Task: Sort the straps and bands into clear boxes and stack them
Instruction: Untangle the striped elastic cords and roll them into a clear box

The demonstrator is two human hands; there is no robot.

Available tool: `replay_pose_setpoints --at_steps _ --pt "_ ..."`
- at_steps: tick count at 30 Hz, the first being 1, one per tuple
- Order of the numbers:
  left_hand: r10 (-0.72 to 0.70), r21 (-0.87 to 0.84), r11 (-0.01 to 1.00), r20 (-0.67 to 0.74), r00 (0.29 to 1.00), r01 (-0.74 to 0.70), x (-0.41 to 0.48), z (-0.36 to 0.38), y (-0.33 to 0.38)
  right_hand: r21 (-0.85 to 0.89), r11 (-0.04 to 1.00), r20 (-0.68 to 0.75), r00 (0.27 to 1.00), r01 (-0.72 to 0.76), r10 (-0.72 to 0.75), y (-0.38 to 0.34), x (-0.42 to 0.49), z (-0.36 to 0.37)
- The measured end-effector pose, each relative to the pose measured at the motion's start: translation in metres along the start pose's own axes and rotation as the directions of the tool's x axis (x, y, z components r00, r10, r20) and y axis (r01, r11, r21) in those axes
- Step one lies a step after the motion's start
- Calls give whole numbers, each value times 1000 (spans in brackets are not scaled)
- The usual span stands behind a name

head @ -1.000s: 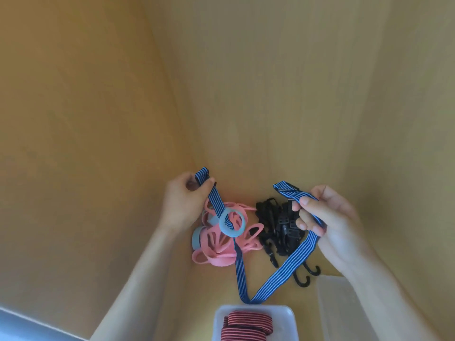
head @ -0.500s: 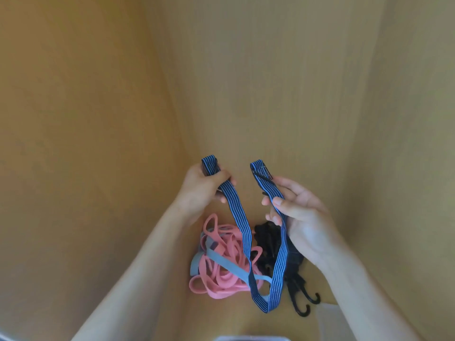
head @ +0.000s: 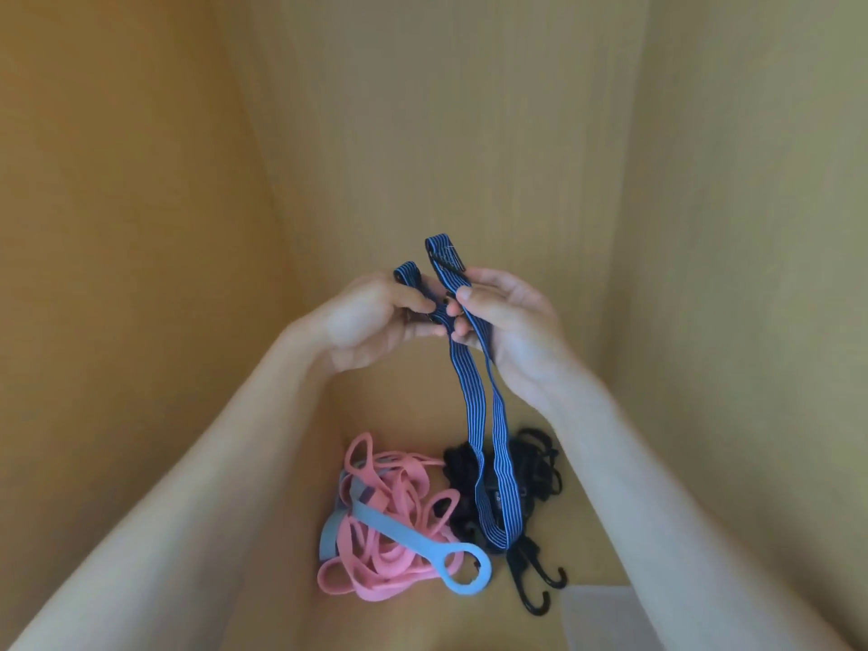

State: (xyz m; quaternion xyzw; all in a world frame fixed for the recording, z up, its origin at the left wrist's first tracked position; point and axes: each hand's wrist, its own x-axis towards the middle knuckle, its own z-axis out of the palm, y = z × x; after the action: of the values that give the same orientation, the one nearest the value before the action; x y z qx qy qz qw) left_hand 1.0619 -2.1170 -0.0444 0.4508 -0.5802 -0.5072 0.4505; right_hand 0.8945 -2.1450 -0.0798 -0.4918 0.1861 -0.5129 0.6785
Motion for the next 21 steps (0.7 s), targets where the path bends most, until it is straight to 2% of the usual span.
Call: replay_pose_setpoints --at_steps 3,10,17,21 --pt "21 61 998 78 997 -26 6 -3 17 -35 999 -42 999 20 -22 -9 14 2" --pt "59 127 990 20 998 -61 25 -6 43 -63 996 -58 996 61 -65 -30 33 3" --pt "137 65 989 -138 981 -129 30 3 47 24 996 -40 995 87 -86 -39 37 3" --pt "177 26 984 -112 978 -175 30 5 42 65 992 -27 994 104 -103 -39 35 3"
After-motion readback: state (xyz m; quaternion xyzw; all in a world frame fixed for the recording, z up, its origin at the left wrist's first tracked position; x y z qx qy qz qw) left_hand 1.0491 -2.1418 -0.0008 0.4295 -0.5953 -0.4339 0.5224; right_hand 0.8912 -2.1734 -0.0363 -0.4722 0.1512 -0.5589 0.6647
